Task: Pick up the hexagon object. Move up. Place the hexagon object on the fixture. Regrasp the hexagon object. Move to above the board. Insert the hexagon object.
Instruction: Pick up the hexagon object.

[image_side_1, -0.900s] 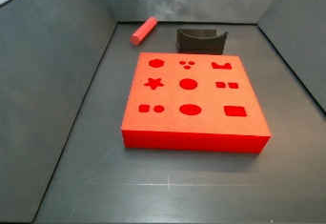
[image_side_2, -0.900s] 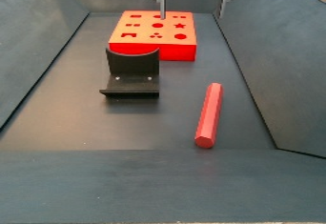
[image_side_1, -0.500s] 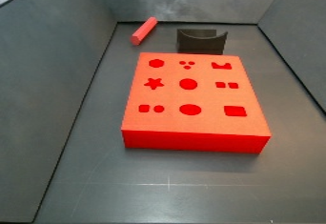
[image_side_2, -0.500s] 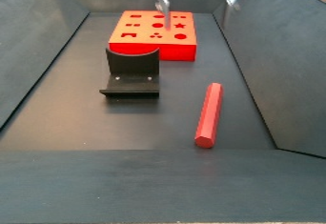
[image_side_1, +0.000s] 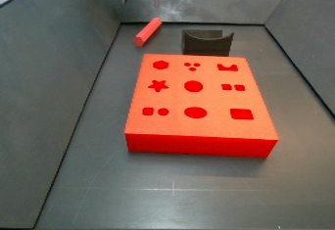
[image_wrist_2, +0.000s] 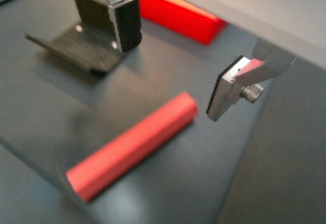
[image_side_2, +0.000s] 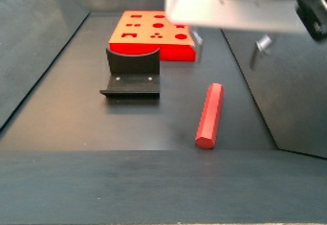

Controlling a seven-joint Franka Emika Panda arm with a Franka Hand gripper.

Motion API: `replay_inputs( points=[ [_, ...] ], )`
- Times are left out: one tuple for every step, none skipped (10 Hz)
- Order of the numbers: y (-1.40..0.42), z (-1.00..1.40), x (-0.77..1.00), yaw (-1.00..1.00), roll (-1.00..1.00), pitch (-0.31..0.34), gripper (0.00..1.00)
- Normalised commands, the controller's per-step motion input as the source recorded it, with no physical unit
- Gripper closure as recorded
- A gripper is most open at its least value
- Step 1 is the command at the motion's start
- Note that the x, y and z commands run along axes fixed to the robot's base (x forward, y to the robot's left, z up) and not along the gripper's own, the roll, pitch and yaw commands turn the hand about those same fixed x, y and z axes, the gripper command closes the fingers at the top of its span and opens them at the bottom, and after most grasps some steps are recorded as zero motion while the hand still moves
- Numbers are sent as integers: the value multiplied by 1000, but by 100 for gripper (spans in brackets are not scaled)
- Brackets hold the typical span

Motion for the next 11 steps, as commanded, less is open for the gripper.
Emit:
replay_inputs(
  points=[
    [163,-794,-283,-46,0,-231,0],
    [-54,-783,0,74,-16,-234,0],
    [-243,-771,43,123,-34,-221,0],
    [-309,-740,66,120,-50,-227,0],
    [-409,-837,0,57,-84,-69,0],
    [-380,-749,-11,14,-151,0,0],
    [-317,-637,0,0,-211,9,0],
    [-226,-720,126,49,-173,0,0],
    [-77,-769,389,0,-164,-9,0],
    [0,-751,226,0,-187,-46,0],
    [223,-583,0,0,-279,-133,0]
  ],
)
